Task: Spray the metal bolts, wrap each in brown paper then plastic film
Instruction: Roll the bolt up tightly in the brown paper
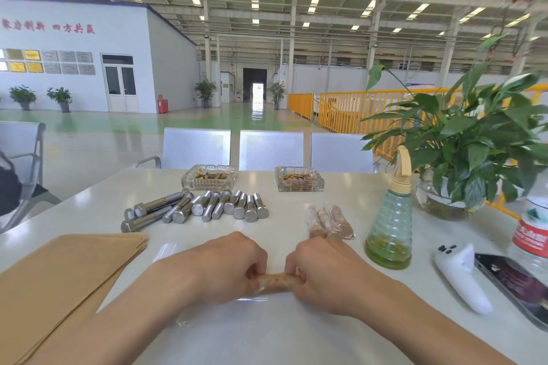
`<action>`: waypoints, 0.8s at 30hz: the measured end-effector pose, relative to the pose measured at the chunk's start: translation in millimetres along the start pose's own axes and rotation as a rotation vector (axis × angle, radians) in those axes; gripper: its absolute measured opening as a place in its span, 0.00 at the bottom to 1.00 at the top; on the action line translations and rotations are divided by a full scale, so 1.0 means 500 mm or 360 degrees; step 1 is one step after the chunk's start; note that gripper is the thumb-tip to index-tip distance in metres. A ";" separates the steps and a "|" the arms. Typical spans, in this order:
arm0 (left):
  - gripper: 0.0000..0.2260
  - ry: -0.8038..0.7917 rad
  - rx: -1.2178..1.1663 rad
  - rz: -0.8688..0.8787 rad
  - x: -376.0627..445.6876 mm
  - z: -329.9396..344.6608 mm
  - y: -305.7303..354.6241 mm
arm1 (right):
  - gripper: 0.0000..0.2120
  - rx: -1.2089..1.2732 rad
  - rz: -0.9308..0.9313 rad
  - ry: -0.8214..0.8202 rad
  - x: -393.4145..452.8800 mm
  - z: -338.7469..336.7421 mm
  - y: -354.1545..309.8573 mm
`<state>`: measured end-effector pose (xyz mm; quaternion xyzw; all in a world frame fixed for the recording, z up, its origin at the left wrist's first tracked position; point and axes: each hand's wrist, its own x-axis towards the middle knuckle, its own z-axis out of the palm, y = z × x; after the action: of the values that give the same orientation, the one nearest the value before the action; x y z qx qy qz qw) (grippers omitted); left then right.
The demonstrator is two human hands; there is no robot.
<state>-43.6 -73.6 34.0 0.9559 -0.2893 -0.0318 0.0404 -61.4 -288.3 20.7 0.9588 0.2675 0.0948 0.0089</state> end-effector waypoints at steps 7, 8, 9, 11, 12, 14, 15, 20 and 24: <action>0.14 0.0088 0.0065 0.0065 -0.025 0.000 0.009 | 0.10 -0.0203 -0.0119 0.0174 -0.018 -0.010 -0.018; 0.11 0.0157 0.0083 0.0084 -0.031 0.002 0.011 | 0.09 -0.0220 -0.0133 0.0247 -0.024 -0.015 -0.018; 0.07 0.0237 0.0100 0.0099 -0.037 0.004 0.014 | 0.07 -0.0243 -0.0142 0.0327 -0.028 -0.019 -0.017; 0.04 0.0401 0.0152 0.0105 -0.047 0.003 0.025 | 0.04 -0.0267 -0.0099 0.0478 -0.030 -0.033 -0.012; 0.04 0.0476 0.0183 0.0100 -0.050 0.002 0.032 | 0.03 -0.0270 -0.0064 0.0514 -0.030 -0.038 -0.008; 0.04 0.0610 0.0240 0.0081 -0.052 0.001 0.048 | 0.02 -0.0260 0.0018 0.0555 -0.033 -0.040 -0.002; 0.04 0.0671 0.0275 0.0047 -0.051 0.002 0.055 | 0.02 -0.0204 0.0100 0.0600 -0.036 -0.034 -0.002; 0.10 0.0908 0.0348 -0.0279 -0.036 0.009 0.073 | 0.09 0.1213 0.0947 0.1014 -0.049 -0.009 -0.021; 0.14 0.1113 0.0382 -0.0217 -0.036 0.011 0.106 | 0.19 0.2461 0.1170 0.0521 -0.023 -0.021 -0.042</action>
<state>-88.2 -107.9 34.4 0.9240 -0.1952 0.3281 0.0221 -83.6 -276.4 27.4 0.6959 -0.0716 0.0202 -0.7143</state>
